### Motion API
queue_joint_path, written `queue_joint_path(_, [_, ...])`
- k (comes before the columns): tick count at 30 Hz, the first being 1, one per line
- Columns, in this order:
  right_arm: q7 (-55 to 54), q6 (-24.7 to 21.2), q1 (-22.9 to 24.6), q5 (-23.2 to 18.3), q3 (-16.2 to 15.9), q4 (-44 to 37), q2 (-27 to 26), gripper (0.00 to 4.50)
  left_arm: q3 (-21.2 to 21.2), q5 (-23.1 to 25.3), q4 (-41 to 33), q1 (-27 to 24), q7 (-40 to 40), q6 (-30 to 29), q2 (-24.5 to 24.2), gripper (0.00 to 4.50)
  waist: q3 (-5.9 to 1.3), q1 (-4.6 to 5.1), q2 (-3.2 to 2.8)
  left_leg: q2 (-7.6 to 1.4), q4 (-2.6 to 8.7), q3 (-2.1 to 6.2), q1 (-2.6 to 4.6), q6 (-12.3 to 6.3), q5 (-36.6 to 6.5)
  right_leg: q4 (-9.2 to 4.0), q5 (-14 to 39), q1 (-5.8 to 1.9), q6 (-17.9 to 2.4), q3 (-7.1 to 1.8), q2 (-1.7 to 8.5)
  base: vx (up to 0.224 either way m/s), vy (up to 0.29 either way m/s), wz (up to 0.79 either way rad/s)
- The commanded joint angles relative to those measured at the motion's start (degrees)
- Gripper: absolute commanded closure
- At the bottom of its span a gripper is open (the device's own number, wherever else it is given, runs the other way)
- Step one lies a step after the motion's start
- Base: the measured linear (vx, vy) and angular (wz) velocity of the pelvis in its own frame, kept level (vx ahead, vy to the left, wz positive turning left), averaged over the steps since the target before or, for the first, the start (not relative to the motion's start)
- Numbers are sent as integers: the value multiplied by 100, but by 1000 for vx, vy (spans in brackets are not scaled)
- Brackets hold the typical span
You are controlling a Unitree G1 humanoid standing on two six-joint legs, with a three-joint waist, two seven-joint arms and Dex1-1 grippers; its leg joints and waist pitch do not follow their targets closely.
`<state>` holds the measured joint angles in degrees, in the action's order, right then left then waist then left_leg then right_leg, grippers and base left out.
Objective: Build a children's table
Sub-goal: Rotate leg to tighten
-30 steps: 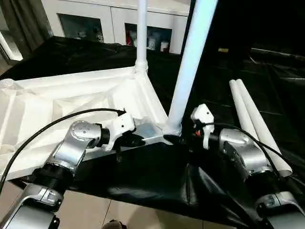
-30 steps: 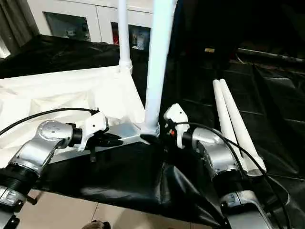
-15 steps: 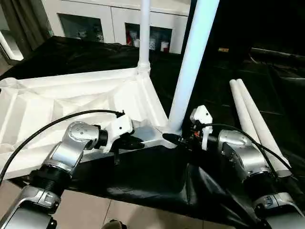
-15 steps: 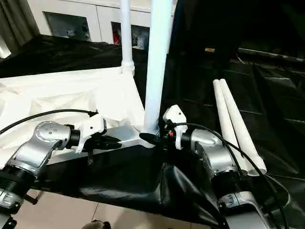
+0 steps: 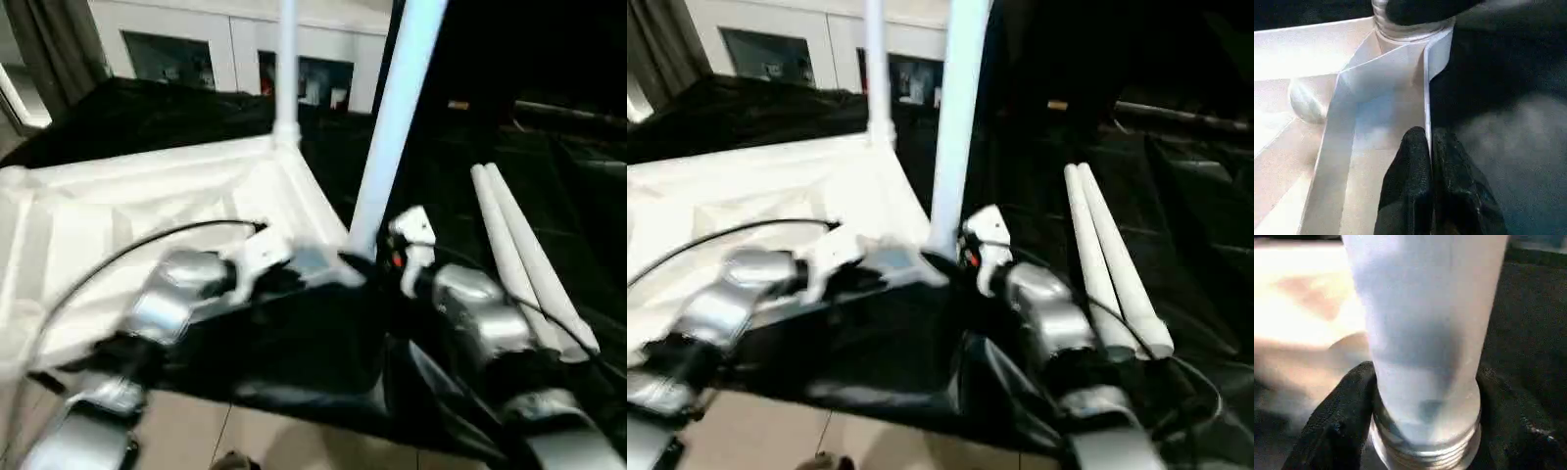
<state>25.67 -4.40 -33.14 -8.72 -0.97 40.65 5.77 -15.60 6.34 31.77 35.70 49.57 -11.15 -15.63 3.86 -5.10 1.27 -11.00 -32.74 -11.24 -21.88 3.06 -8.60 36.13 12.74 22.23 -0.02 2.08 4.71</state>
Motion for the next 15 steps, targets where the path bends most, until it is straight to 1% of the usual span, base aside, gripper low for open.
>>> queue_joint_path(1, [-1022, -363, 112, 196, 98, 543, -199, 180, 188, -118, 260, 88, -1023, -244, 423, 450, -312, 0, 39, -212, 388, 97, 166, 90, -1494, -523, 1370, -121, -1089, -217, 358, 0, 0, 0])
queue_joint_path(2, [-1438, -397, 26, 175, 164, 670, -417, 180, 162, -73, 351, 171, -1275, -340, 649, 450, -308, 8, 45, -207, 392, 91, 171, 83, -1545, -540, 1385, -108, -1072, -219, 347, 0, 0, 0])
queue_joint_path(3, [-1537, -420, -3, 149, 189, 704, -493, 180, 151, -55, 380, 195, -1358, -373, 719, 450, -312, 7, 46, -206, 399, 100, 185, 97, -1625, -553, 1452, -107, -1025, -217, 358, 0, 0, 0])
queue_joint_path(4, [-1725, -389, -102, 117, 210, 789, -683, 180, 96, 9, 457, 259, -1531, -411, 888, 450, -316, -1, 47, -198, 400, 103, 181, 84, -1670, -563, 1495, -116, -962, -211, 360, 0, 0, 0])
queue_joint_path(5, [-1830, -297, -187, 155, 181, 877, -795, 180, 60, 86, 533, 305, -1602, -420, 987, 450, -326, -5, 39, -198, 401, 107, 167, 50, -1618, -553, 1366, -126, -923, -208, 363, 0, 0, 0])
queue_joint_path(6, [-1826, -270, -213, 173, 159, 903, -820, 180, 49, 113, 557, 319, -1621, -425, 1008, 450, -321, -3, 41, -195, 405, 108, 156, 28, -1614, -559, 1334, -125, -904, -202, 357, 0, 0, 0])
queue_joint_path(8, [-1885, -159, -296, 253, 152, 995, -889, 180, -16, 257, 639, 372, -1634, -400, 1027, 450, -323, -4, 47, -188, 413, 116, 126, -22, -1587, -556, 1277, -146, -854, -194, 364, 0, 0, 0])
queue_joint_path(10, [-1800, -50, -328, 244, 177, 997, -901, 180, -7, 277, 654, 389, -1611, -376, 1010, 450, -320, -6, 38, -192, 419, 119, 134, -30, -1640, -571, 1342, -131, -819, -193, 368, 0, 0, 0])
queue_joint_path(12, [-1807, 139, -354, 286, 178, 956, -871, 180, -64, 336, 645, 387, -1530, -282, 926, 450, -322, -11, 47, -198, 427, 124, 131, -39, -1704, -579, 1392, -129, -788, -192, 374, 0, 0, 0])
queue_joint_path(13, [-1850, 237, -366, 328, 176, 935, -820, 124, -56, 330, 620, 367, -1518, -231, 892, 450, -322, -10, 44, -193, 425, 122, 119, -44, -1689, -581, 1377, -134, -785, -194, 374, 0, 0, 0])
queue_joint_path(14, [-1871, 277, -374, 345, 176, 932, -800, 124, -46, 324, 610, 359, -1519, -213, 882, 450, -323, -15, 46, -196, 427, 123, 118, -47, -1679, -582, 1371, -131, -779, -194, 377, 0, 0, 0])
queue_joint_path(15, [-1745, 389, -415, 381, 147, 902, -691, 110, 9, 265, 555, 309, -1467, -188, 834, 450, -326, -11, 49, -194, 425, 121, 113, -53, -1650, -577, 1335, -135, -785, -194, 373, 0, 0, 0])
